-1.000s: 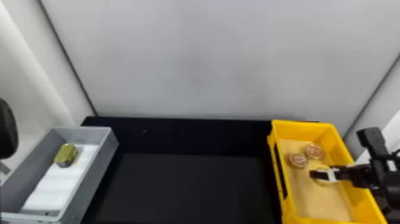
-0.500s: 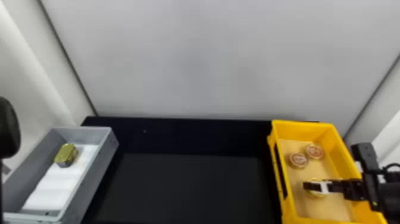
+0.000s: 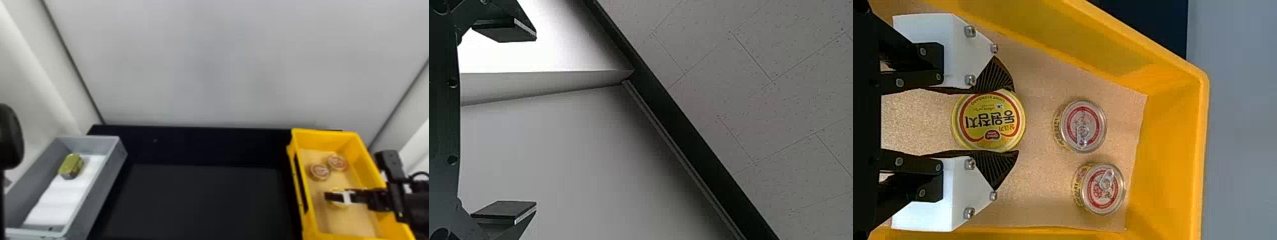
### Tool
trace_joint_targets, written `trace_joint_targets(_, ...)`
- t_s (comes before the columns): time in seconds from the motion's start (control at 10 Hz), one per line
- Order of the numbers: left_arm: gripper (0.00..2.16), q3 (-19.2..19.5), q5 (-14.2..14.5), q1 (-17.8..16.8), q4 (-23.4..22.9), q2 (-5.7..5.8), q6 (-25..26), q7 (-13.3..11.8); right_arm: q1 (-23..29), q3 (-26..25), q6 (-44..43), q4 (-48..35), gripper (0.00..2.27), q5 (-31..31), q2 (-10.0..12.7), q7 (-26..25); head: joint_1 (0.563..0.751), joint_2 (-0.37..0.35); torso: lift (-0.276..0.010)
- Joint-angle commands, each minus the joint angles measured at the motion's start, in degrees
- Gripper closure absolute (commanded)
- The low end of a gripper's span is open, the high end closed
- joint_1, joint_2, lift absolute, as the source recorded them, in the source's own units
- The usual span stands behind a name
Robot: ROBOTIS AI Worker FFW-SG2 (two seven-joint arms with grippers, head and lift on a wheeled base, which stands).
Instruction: Pick up the round yellow can and place it in the yellow rectangular box
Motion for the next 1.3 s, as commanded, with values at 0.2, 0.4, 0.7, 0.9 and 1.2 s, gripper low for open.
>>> trace_joint_targets(0.2, 0.09, 0.0, 0.01, 0.06, 0.07, -0.09, -0.18, 0.01, -0.34, 1.04, -0.17, -0.02, 0.74, -0.03, -0.09, -0.25, 0.694, 0.059, 0.0)
trace_joint_targets(0.4, 0.09, 0.0, 0.01, 0.06, 0.16, -0.18, -0.27, 0.01, -0.78, 1.39, -0.35, 0.07, 0.74, -0.03, -0.09, -0.42, 0.694, 0.059, 0.0)
trace_joint_targets(0.7, 0.09, 0.09, 0.01, 0.24, 0.16, -0.09, -0.27, 0.01, -0.69, 2.71, 4.4, -1.25, 0.0, -0.21, 0.0, -2.27, 0.694, 0.059, 0.0)
trace_joint_targets(0.9, 0.09, 0.0, 0.09, 0.06, 0.16, -0.18, -0.27, -0.08, -0.86, 3.24, 4.4, -1.96, 0.0, -0.21, -0.27, -1.83, 0.694, 0.059, 0.0)
trace_joint_targets(1.2, 0.09, -0.09, 0.09, 0.06, 0.16, -0.18, -0.27, -0.08, -1.3, 3.68, 4.93, -10.39, 0.0, -0.12, -0.53, -0.69, 0.694, 0.059, 0.0)
